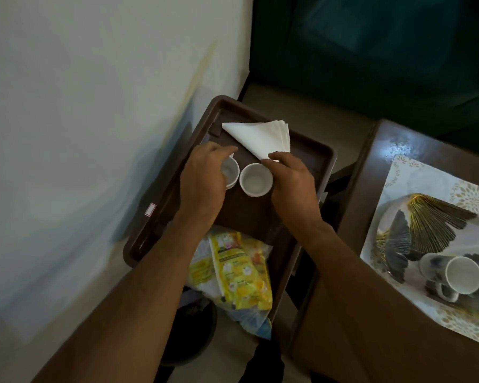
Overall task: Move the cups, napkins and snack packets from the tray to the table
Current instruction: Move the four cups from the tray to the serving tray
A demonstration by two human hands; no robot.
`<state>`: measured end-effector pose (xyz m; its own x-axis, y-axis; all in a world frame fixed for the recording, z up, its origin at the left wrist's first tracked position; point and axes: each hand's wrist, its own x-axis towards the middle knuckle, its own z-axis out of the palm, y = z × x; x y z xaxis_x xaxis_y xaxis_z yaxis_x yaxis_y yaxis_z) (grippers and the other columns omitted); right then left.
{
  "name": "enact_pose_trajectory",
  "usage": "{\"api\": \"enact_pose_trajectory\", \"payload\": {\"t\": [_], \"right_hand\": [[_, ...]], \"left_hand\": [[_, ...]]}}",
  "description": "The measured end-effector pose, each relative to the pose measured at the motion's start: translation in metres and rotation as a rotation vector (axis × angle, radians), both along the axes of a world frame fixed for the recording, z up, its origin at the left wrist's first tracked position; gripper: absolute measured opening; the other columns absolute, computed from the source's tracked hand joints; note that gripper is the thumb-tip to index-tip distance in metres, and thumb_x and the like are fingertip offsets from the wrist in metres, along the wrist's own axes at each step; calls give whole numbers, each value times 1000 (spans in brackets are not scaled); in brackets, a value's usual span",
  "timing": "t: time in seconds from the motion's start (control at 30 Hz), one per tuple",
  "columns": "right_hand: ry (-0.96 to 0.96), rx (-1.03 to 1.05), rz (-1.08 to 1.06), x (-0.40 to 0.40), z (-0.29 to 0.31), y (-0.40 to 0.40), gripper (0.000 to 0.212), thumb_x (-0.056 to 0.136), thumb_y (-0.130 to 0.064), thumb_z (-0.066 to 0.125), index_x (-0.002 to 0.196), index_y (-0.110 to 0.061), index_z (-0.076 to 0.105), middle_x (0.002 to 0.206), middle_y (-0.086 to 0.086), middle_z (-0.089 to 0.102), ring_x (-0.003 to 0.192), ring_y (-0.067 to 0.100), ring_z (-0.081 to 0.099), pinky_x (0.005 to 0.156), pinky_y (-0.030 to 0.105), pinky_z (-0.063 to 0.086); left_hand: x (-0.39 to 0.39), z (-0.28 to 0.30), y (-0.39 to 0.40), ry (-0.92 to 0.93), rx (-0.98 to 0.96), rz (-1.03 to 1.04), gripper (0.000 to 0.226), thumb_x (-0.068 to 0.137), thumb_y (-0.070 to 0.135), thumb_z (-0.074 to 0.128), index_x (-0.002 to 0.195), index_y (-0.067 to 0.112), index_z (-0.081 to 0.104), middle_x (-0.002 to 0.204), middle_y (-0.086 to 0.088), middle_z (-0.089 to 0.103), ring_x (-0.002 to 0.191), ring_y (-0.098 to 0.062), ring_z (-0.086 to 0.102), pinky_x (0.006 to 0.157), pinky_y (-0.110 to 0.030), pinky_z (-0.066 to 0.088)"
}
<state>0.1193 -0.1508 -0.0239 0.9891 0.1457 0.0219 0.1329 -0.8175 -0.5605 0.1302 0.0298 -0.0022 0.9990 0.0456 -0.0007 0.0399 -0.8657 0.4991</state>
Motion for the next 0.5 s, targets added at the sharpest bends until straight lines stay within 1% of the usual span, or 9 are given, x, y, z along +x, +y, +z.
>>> {"api": "enact_pose_trajectory", "payload": {"t": [0.07, 0.13, 0.23, 0.3, 0.4, 0.43, 0.5], "right_hand": [[-15, 10, -37, -2, 2, -2, 39, 86, 3, 67, 124, -6, 74, 127, 18, 68, 119, 38, 64, 99, 49, 55], [-23, 10, -81, -7, 3, -4, 37, 87, 6, 66, 121, -5, 75, 121, 16, 70, 115, 36, 65, 96, 49, 56], [-46, 31, -150, -19, 4, -9, 28, 89, 5, 67, 113, -5, 77, 109, 13, 71, 103, 31, 67, 89, 43, 57], [-49, 42, -183, -28, 4, -11, 22, 89, 3, 69, 107, -6, 78, 104, 12, 72, 97, 28, 68, 84, 38, 57], [-31, 65, -242, -42, 7, -11, 16, 87, 0, 74, 101, -5, 78, 98, 10, 73, 89, 26, 70, 78, 26, 50], [-24, 72, -261, -47, 8, -9, 14, 85, -1, 76, 99, -5, 78, 96, 10, 73, 86, 25, 70, 76, 24, 47], [-14, 87, -293, -53, 9, -6, 9, 84, -3, 77, 93, -6, 76, 91, 9, 73, 81, 22, 68, 72, 23, 44]], "left_hand": [[-2, -1, 2, 0, -15, 54, 49, 90, -10, 59, 134, 10, 70, 124, -12, 71, 114, -27, 65, 85, -31, 52], [-8, -1, 5, -3, -38, 102, 44, 93, -6, 60, 133, 9, 70, 122, -13, 71, 111, -27, 66, 85, -29, 50], [-22, -1, 9, -3, -59, 183, 33, 99, 4, 59, 130, 8, 70, 117, -14, 71, 106, -29, 67, 86, -34, 53], [-33, -1, 9, 8, -58, 248, 29, 99, 3, 60, 125, 8, 71, 116, -14, 69, 105, -28, 67, 83, -30, 48], [-51, 2, 6, 28, -82, 325, 19, 97, 1, 67, 113, 8, 72, 117, -12, 65, 97, -20, 65, 81, -22, 42], [-58, 2, 5, 36, -94, 345, 16, 96, 2, 69, 110, 8, 71, 115, -10, 64, 94, -18, 64, 80, -21, 42], [-66, 0, 4, 46, -106, 371, 10, 95, 5, 71, 103, 10, 71, 106, -8, 67, 89, -18, 65, 74, -25, 44]]}}
